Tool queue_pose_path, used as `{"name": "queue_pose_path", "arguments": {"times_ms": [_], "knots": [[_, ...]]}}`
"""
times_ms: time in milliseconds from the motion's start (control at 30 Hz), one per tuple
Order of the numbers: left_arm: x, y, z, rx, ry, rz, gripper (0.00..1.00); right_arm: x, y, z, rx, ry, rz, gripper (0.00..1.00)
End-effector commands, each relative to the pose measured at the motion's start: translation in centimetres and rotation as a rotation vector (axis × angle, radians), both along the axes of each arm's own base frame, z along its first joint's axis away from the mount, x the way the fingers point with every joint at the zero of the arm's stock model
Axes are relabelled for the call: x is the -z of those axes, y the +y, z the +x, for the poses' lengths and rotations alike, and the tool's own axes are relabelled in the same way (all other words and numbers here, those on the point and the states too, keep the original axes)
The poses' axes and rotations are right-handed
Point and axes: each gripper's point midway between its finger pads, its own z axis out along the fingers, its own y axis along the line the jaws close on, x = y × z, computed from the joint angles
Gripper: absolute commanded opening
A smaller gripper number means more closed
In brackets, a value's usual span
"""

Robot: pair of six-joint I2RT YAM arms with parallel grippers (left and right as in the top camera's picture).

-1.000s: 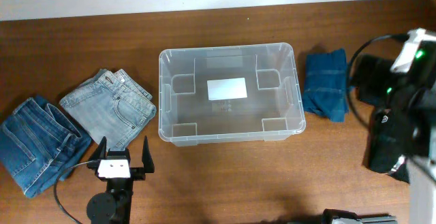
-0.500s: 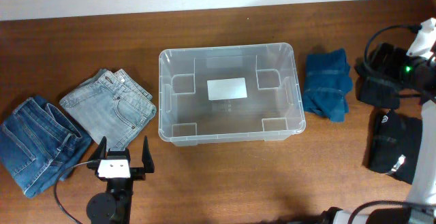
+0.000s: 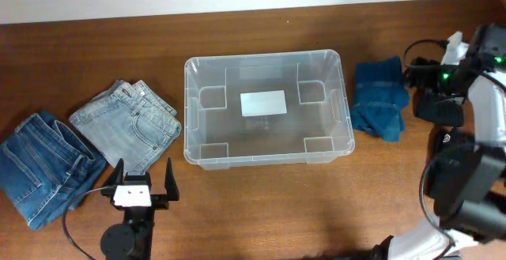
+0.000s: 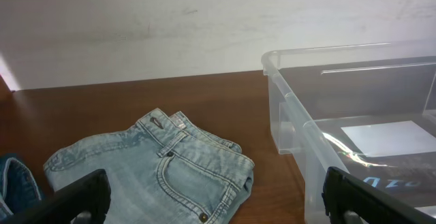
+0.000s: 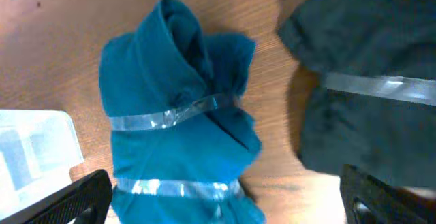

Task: Pack container
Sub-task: 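Move the right gripper over the taped teal rolled garment and grasp it, then lift the teal garment with the right gripper toward the clear bin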

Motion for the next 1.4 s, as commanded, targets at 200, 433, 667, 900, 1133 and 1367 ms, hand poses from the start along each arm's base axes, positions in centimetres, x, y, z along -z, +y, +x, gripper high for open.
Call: {"name": "queue_pose_path", "arguments": {"times_ms": [200, 433, 667, 900, 1133, 1367], "knots": [[0.2, 0.1, 0.0, -0.002, -0.001, 0.009, 0.99, 6.2, 1.8, 0.7, -0.056, 0.088, 0.16, 1.0], [0.2, 0.1, 0.0, -0.002, -0.001, 0.009, 0.99, 8.5, 3.0, 0.7, -0.08, 0.139, 0.187, 0.96], [0.2, 0.1, 0.0, -0.002, -0.001, 0.009, 1.0, 9.4, 3.4, 0.6, -0.089, 0.156, 0.162, 0.93], [0.2, 0.1, 0.0, -0.002, -0.001, 0.009, 0.99, 10.2, 3.5, 0.3, -0.088, 0.154, 0.161, 0.89], [0.2, 0.1, 0.0, -0.002, -0.001, 0.009, 0.99, 11.3, 3.8, -0.2, -0.088, 0.16, 0.165, 0.78], [0.2, 0.1, 0.0, -0.002, -0.001, 0.009, 0.99, 11.6, 4.0, -0.6, -0.087, 0.173, 0.172, 0.63]]}}
